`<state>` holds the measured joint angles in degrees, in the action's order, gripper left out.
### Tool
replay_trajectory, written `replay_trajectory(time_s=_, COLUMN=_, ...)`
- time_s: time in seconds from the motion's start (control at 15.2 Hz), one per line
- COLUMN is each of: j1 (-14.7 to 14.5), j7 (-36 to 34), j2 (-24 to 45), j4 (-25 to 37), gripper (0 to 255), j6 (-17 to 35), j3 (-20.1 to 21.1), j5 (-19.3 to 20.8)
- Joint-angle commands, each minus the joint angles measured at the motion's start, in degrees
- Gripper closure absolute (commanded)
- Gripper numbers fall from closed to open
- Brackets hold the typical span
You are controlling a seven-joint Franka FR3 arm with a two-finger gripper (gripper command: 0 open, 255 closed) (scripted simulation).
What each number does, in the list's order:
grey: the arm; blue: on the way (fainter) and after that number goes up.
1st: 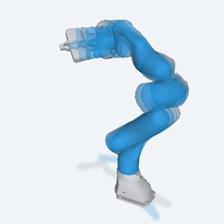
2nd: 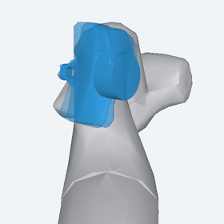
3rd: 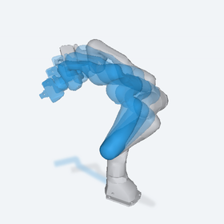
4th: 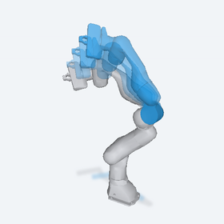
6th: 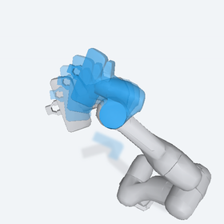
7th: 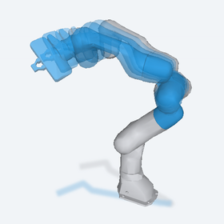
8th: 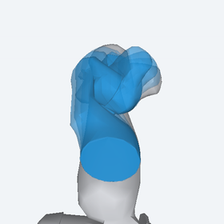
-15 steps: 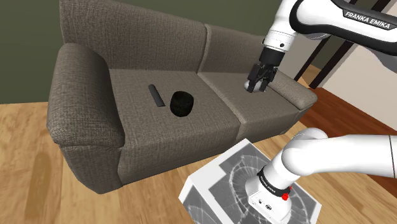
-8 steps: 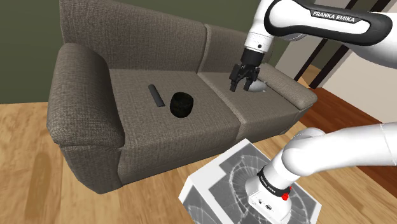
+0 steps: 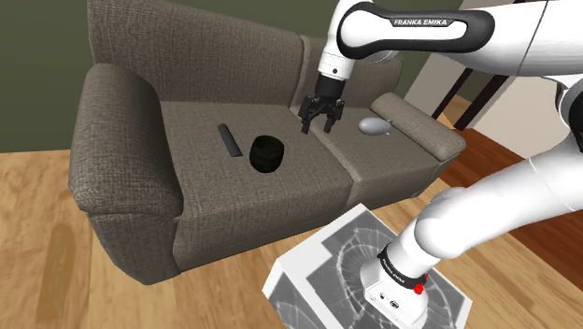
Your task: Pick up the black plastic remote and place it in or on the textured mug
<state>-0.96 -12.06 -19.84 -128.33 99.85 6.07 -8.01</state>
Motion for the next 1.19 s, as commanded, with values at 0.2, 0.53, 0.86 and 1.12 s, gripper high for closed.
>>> replay_trajectory(time_s=0.2, j1=-0.53, j7=-3.43, j2=11.49, j4=7.31, gripper=0, j6=3.96, j3=1.94, j5=0.36)
replay_trajectory(time_s=0.53, j1=-1.35, j7=-6.84, j2=22.97, j4=16.29, gripper=0, j6=6.13, j3=3.14, j5=1.66)
replay_trajectory(time_s=0.86, j1=-2.67, j7=-10.08, j2=34.79, j4=27.42, gripper=0, j6=6.38, j3=3.61, j5=3.42)
replay_trajectory(time_s=1.12, j1=-4.09, j7=-12.37, j2=44.74, j4=38.35, gripper=0, j6=5.02, j3=3.51, j5=4.84)
